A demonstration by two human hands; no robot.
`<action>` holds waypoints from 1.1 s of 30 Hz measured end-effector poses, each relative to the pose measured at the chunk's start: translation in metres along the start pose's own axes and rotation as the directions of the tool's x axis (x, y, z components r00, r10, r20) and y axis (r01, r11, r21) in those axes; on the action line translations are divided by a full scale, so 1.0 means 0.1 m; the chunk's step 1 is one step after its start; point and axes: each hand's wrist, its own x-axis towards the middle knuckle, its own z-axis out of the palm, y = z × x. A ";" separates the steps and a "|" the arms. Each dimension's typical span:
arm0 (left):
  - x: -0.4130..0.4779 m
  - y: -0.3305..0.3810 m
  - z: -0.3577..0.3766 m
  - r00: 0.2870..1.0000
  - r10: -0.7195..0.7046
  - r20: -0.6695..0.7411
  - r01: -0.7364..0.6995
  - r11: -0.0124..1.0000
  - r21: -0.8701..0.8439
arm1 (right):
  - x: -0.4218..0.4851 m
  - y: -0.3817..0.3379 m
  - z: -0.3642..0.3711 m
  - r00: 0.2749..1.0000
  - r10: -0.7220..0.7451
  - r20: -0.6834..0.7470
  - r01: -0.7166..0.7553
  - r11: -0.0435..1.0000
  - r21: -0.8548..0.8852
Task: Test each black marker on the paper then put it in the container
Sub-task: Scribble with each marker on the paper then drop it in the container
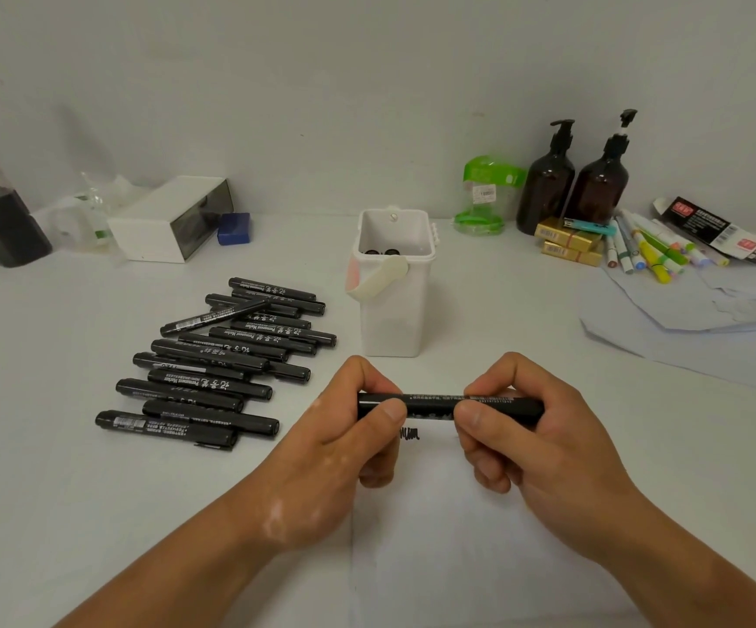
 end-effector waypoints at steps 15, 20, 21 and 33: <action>0.09 0.01 -0.05 0.989 0.146 -0.009 -0.145 0.971 -0.188 | 0.04 0.01 0.00 1.000 0.008 -0.024 -0.007 0.999 0.040; 0.10 0.00 0.00 0.992 0.106 -0.072 -0.110 0.992 -0.061 | 0.00 0.02 0.09 0.995 -0.004 0.096 0.014 0.994 -0.106; 0.09 0.02 -0.01 0.991 0.103 -0.079 -0.107 0.993 -0.042 | -0.01 0.03 0.11 0.996 -0.015 0.092 0.031 0.984 -0.173; 0.01 0.08 -0.04 0.985 0.157 -0.069 -0.094 0.831 0.549 | 0.02 0.03 0.05 0.999 -0.050 -0.009 0.049 0.989 -0.142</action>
